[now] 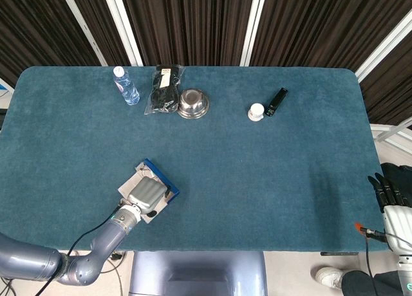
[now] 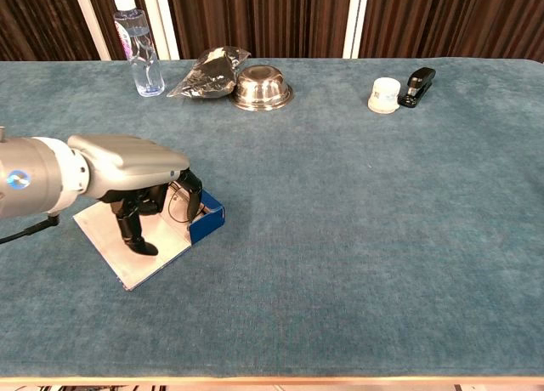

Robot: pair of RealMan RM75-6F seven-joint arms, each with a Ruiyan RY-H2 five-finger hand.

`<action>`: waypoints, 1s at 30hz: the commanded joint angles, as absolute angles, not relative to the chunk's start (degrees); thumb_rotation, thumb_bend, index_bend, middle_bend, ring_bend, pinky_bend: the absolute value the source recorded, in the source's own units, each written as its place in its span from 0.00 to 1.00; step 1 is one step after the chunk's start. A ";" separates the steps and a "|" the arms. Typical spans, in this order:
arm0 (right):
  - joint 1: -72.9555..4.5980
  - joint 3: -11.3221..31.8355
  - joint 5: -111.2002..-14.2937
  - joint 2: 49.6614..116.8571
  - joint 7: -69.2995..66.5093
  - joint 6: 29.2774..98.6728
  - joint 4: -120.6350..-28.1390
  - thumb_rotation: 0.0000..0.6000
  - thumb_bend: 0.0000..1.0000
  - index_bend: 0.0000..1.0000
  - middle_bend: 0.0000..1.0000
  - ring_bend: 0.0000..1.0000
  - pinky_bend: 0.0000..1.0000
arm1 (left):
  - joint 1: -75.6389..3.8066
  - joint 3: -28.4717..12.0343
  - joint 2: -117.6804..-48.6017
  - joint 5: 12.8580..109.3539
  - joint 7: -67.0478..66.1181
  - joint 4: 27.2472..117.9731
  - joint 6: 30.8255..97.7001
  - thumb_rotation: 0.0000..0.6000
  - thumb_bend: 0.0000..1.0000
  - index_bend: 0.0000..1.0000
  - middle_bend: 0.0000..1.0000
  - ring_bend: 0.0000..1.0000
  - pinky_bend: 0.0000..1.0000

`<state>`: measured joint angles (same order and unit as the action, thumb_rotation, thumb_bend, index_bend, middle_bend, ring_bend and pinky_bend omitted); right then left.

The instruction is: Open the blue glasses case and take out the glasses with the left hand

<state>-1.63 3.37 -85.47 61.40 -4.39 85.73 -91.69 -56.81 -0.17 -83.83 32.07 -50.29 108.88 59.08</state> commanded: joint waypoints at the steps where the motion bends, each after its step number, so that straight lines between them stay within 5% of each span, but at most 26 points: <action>1: -1.63 3.38 -85.41 61.39 -4.42 85.69 -91.70 1.00 0.15 0.00 0.00 0.00 0.21 | -56.84 -1.20 -84.16 31.89 -48.82 108.71 59.59 1.00 0.19 0.23 0.98 0.87 0.88; 12: -1.63 3.33 -85.51 61.38 -4.28 85.71 -91.77 1.00 0.15 0.00 0.00 0.00 0.21 | -54.98 -3.04 -80.48 35.84 -42.18 108.37 60.01 1.00 0.19 0.22 0.98 0.87 0.88; 30: -1.71 3.35 -85.12 61.28 -4.20 85.30 -91.99 1.00 0.15 0.00 0.00 0.00 0.21 | -58.66 -4.52 -84.25 28.38 -44.40 97.73 57.15 1.00 0.19 0.23 0.98 0.87 0.88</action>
